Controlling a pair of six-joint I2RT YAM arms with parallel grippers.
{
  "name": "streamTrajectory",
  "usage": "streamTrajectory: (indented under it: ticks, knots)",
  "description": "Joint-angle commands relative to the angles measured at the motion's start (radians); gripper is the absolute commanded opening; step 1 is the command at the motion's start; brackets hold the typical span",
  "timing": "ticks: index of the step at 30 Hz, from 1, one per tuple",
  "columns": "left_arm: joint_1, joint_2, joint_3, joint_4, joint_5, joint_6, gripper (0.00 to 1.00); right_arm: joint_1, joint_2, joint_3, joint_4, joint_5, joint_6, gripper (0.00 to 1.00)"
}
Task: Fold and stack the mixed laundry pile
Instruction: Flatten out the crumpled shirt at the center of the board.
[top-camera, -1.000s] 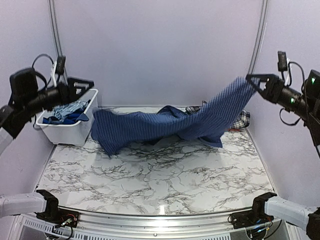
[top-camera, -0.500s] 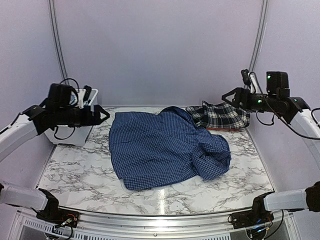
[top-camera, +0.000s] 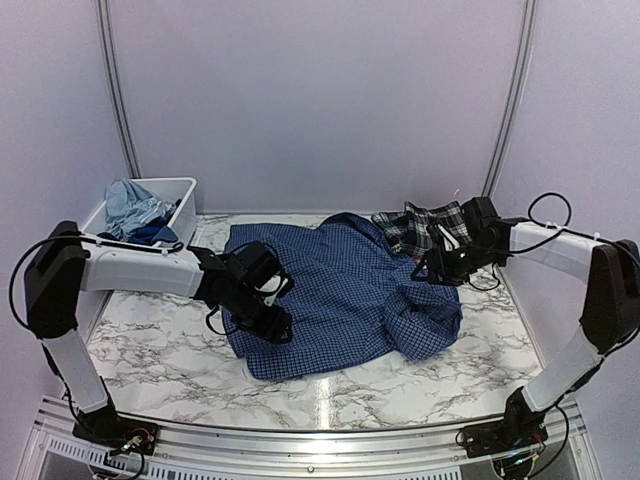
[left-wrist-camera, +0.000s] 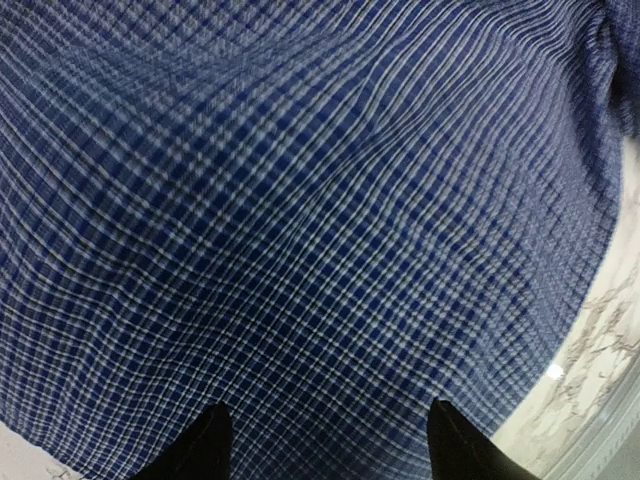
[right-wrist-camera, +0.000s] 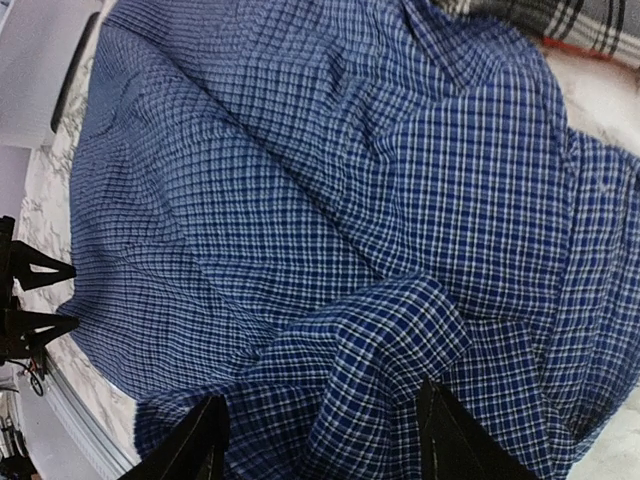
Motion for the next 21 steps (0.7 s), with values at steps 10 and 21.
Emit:
streamTrajectory:
  ticks: [10,21]
  knots:
    - [0.041,-0.095,-0.314,-0.17,-0.099,-0.097,0.62,0.23,-0.065,-0.342,0.028,-0.039,0.109,0.39]
    - [0.193,-0.358,-0.216,-0.382,-0.276,-0.221,0.73,0.476,-0.314,-0.3,-0.107,-0.185,0.31,0.51]
